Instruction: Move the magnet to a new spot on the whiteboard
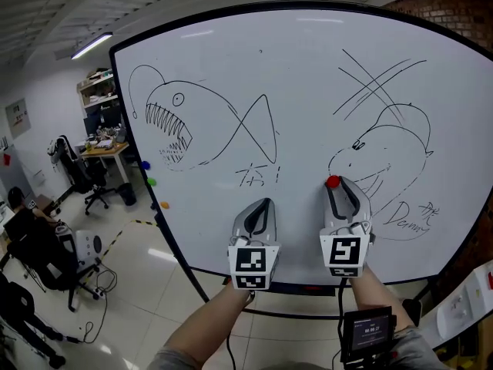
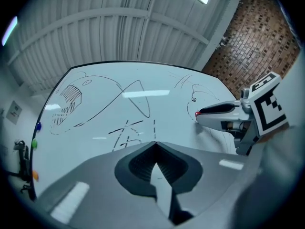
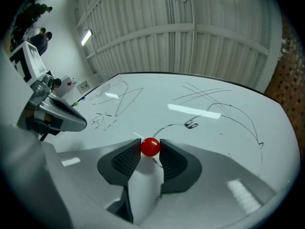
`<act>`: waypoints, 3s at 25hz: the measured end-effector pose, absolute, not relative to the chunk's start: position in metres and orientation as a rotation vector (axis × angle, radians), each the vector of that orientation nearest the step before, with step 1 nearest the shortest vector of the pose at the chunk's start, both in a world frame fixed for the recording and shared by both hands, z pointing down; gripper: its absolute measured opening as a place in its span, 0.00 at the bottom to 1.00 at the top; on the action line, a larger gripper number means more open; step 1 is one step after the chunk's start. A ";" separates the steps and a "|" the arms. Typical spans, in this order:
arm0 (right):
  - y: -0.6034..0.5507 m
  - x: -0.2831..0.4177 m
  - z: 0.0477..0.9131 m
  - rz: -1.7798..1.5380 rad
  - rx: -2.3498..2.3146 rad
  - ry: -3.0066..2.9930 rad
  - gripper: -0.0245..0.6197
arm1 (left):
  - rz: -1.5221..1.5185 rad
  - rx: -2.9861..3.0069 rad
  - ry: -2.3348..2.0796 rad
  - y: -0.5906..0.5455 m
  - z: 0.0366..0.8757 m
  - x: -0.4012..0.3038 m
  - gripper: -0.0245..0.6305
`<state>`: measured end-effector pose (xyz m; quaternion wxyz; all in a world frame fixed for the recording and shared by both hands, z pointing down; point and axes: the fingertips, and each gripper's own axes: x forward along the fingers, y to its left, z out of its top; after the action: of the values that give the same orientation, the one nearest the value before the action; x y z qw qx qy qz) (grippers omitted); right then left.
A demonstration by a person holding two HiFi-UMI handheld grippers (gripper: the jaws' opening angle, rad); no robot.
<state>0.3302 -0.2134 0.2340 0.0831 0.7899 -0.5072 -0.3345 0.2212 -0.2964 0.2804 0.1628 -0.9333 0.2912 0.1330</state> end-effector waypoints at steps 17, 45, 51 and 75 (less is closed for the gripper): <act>-0.380 0.124 0.291 -0.926 2.111 -1.825 0.24 | 0.256 -2.597 1.121 -0.423 0.316 0.030 0.04; -0.574 -0.033 0.335 -0.886 2.004 -1.783 0.24 | 0.149 -2.546 1.320 -0.536 0.356 -0.156 0.04; -0.577 -0.029 0.338 -0.926 2.020 -1.686 0.24 | 0.167 -2.550 1.313 -0.539 0.356 -0.156 0.04; -0.569 -0.031 0.360 -0.943 1.936 -1.727 0.32 | 0.173 -2.553 1.315 -0.537 0.357 -0.151 0.04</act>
<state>-0.0314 -0.5691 0.3603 0.1895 0.6885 -0.6143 -0.3355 -0.1514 -0.5368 0.3567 0.1321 -0.8796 0.4531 0.0597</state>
